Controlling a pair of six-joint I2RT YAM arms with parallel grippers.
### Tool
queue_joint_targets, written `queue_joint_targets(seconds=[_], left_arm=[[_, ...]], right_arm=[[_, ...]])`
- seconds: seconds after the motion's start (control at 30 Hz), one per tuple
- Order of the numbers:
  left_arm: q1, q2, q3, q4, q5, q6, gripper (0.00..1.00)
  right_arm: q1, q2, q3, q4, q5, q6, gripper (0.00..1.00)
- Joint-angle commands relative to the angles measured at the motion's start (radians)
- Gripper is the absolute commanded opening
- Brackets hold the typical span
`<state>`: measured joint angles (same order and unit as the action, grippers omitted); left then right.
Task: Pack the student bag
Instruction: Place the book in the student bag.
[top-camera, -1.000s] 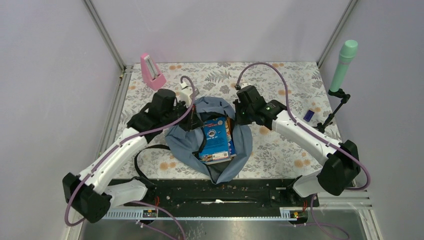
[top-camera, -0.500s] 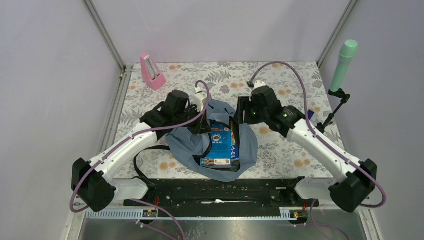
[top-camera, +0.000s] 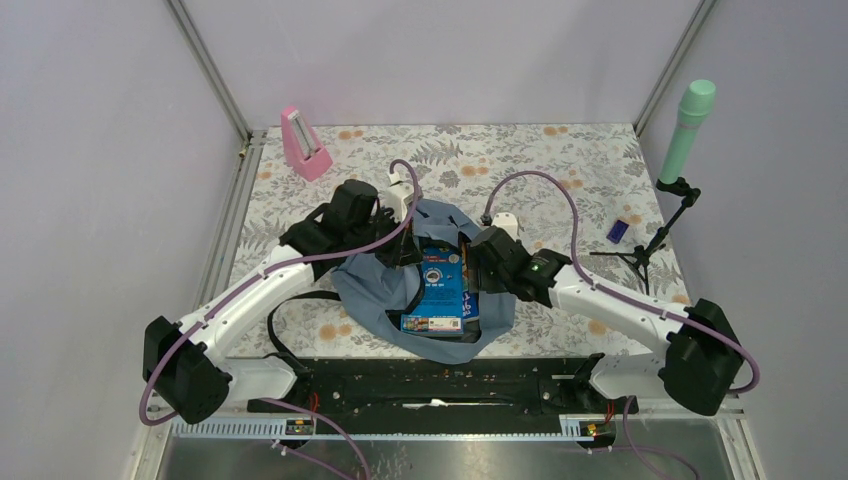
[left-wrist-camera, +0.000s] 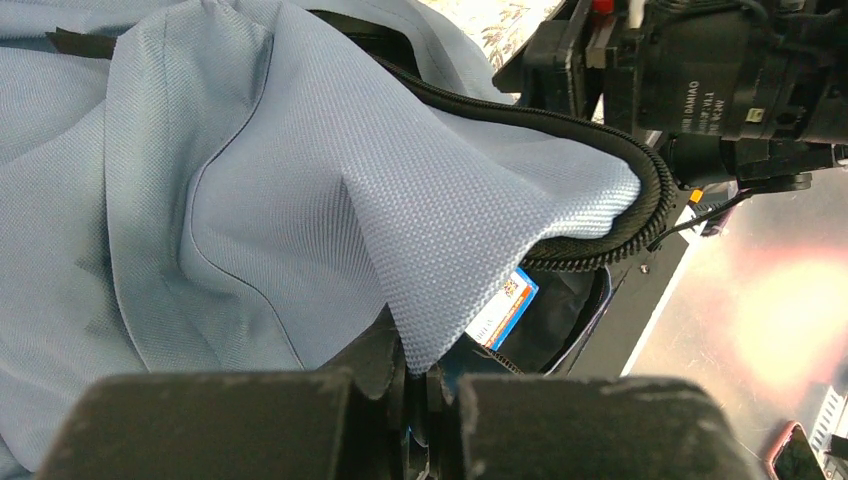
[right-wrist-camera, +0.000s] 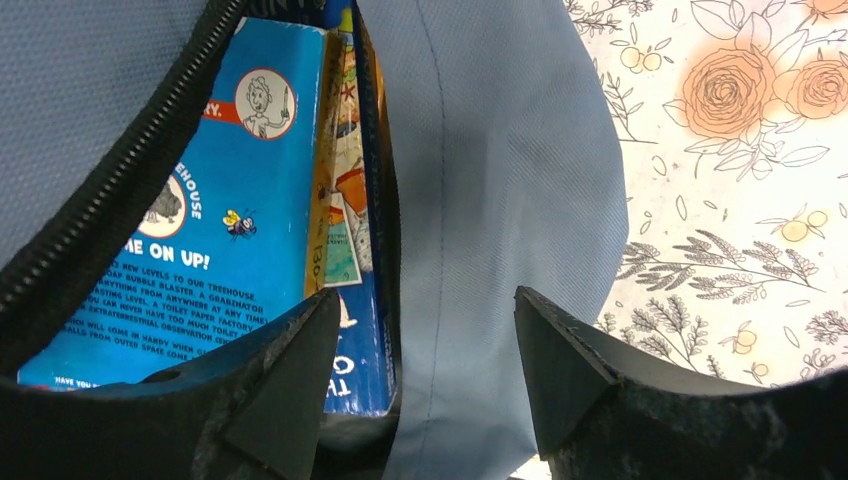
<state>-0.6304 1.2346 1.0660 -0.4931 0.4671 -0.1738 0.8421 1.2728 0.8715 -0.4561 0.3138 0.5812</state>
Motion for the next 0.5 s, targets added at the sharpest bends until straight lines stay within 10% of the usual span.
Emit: queue_joint_targets(seconds=[0.0,0.47], left_arm=[[-0.001,-0.033,0.018,0.097,-0.005,0.005,0.00],[-0.002,-0.095,-0.005,0.091,-0.027,0.010,0.00]], right_arm=[[0.020,0.030,-0.001,0.085,0.037,0.047,0.71],[0.055,0.129,0.007,-0.013,0.166,0.075,0.69]])
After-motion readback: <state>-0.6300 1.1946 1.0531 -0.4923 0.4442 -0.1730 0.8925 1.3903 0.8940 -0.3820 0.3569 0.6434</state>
